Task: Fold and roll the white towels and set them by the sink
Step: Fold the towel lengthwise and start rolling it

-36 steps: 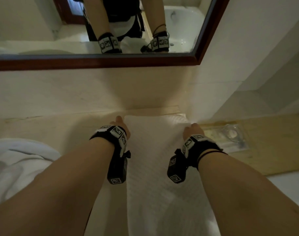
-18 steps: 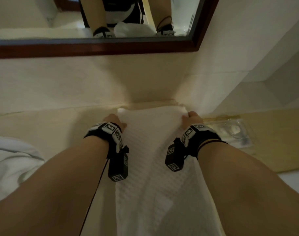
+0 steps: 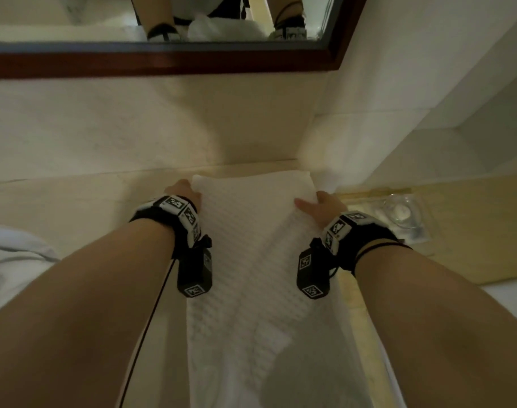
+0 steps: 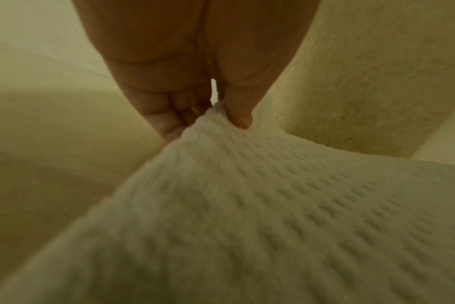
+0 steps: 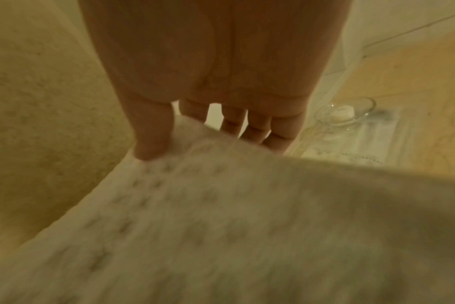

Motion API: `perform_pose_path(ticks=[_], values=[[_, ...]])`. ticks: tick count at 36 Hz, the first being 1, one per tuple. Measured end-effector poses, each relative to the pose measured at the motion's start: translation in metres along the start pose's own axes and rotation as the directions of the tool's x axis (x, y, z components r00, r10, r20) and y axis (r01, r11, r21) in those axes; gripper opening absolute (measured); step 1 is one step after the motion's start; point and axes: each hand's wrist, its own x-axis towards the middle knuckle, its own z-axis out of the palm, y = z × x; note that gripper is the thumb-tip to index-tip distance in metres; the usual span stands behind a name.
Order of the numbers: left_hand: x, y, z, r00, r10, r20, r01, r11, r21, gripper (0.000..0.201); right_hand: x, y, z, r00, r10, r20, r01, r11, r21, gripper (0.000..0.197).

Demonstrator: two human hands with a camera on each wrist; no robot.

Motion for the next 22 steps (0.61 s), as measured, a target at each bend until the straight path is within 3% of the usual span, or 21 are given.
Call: perform_pose_path(ticks=[5,11,17,19,22], values=[[0.009,-0.028,-0.011,0.998,0.052,-0.018,-0.052,0.999,0.004,0.045,-0.004,-0.020,0.002,0.994,-0.112,-0.011,0.110,0.989,-0.100,0.045],[0.016,-0.050,-0.027,0.990,0.094,-0.107,-0.106,0.987,-0.117,0.042,0.002,-0.053,0.023,0.997,-0.075,0.015,0.077,0.982,-0.175,0.049],[0.015,-0.055,-0.023,0.987,-0.012,-0.159,-0.033,0.961,-0.275,0.043,-0.011,-0.042,0.032,0.994,-0.084,-0.073,0.080,0.995,-0.065,0.048],[0.006,-0.058,-0.023,0.990,-0.042,-0.132,0.000,0.954,-0.300,0.047,-0.019,-0.040,0.028,0.997,-0.067,-0.032,0.065,0.997,-0.049,0.055],[-0.004,-0.061,-0.017,0.997,-0.022,-0.068,0.007,0.978,-0.208,0.048,-0.028,-0.036,0.026,0.994,-0.001,0.110,0.016,0.991,-0.134,0.070]])
